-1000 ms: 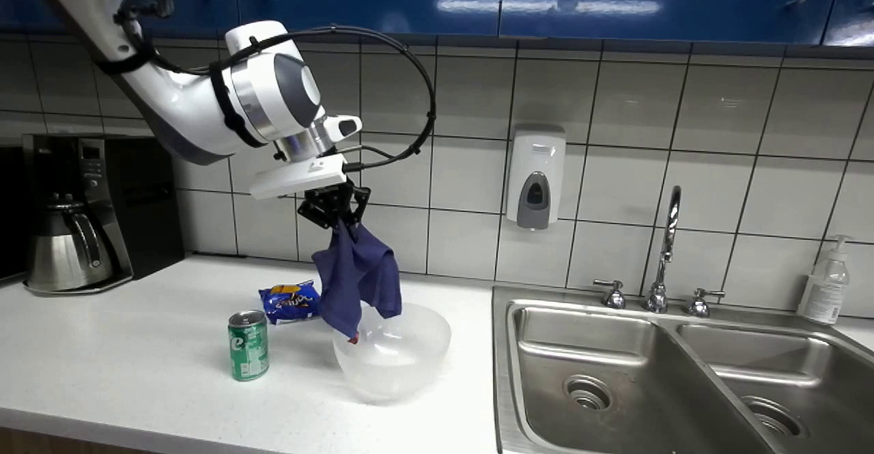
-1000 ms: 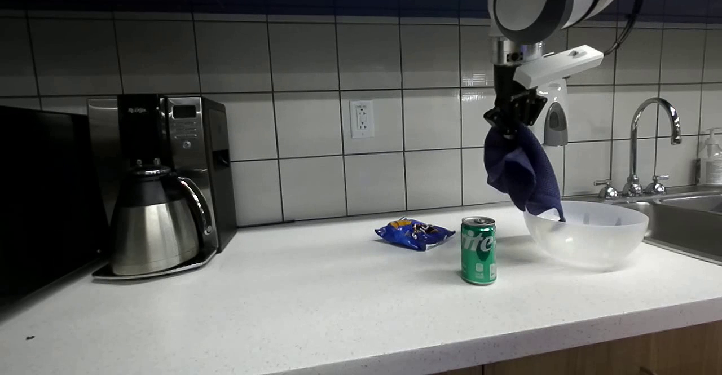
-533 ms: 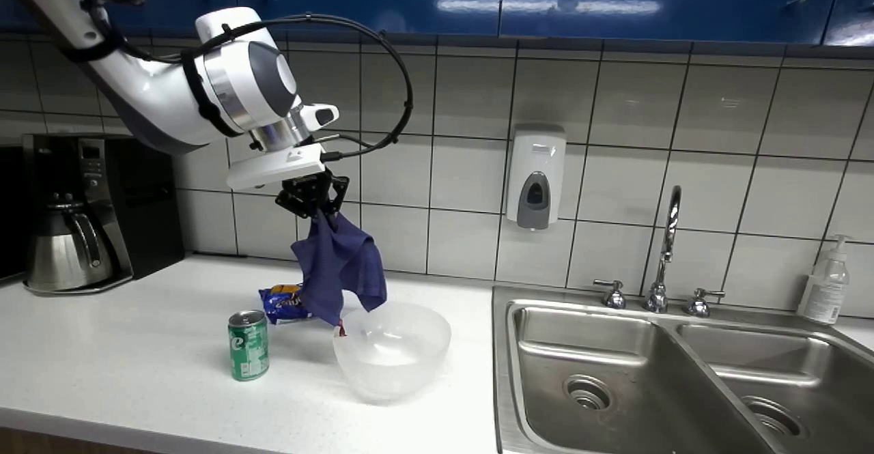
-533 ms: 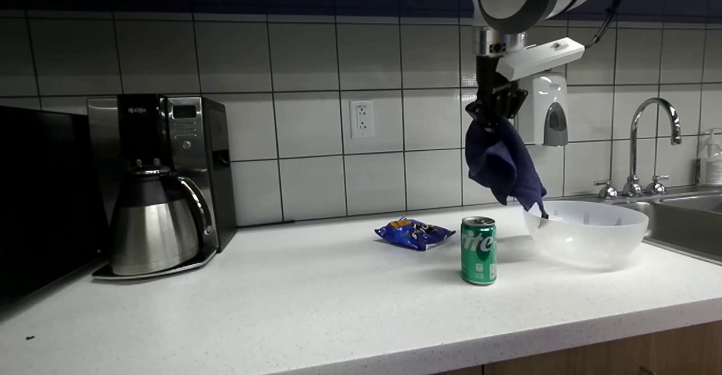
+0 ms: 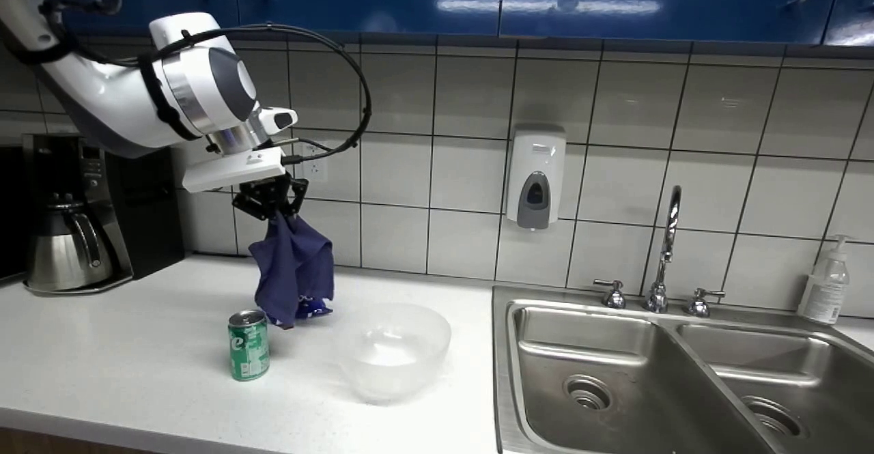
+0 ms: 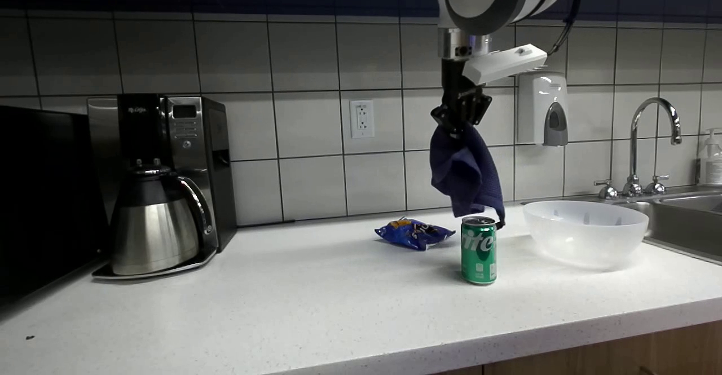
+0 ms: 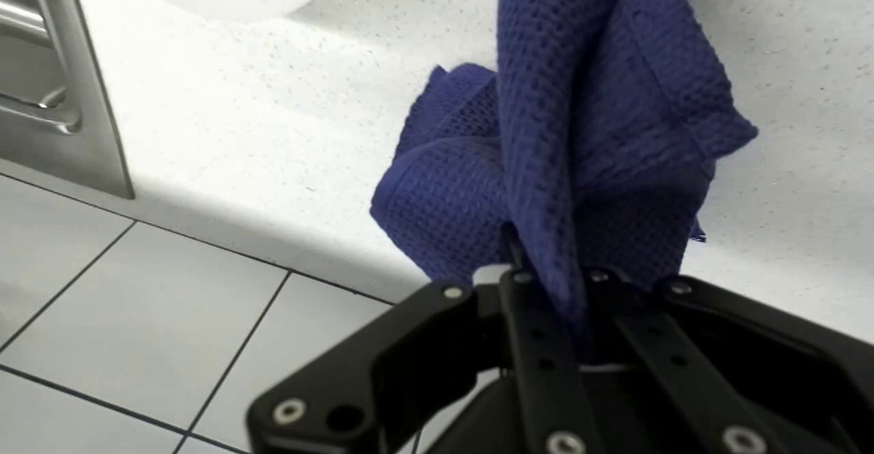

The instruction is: Remove the towel from the bowl

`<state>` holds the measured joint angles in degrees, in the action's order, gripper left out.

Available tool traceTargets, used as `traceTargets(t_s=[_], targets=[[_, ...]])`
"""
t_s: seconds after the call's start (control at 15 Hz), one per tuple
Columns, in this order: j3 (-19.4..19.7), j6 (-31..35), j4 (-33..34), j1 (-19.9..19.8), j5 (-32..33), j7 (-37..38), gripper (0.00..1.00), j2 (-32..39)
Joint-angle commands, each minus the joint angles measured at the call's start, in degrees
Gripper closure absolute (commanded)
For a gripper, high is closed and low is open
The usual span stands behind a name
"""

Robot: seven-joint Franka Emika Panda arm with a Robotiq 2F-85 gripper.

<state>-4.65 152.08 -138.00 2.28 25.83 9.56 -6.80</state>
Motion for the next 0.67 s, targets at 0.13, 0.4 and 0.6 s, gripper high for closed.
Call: traceTargets(t_s=[0.13, 0.4, 0.6], targets=[[-3.69, 1.28, 1.21, 2.55, -0.48, 0.99, 0.98, 0.66], [-6.1, 1.89, 2.28, 4.74, -0.74, 1.52, 0.98, 1.49], [-7.58, 1.98, 2.7, 6.29, -1.11, 2.43, 0.98, 2.28]])
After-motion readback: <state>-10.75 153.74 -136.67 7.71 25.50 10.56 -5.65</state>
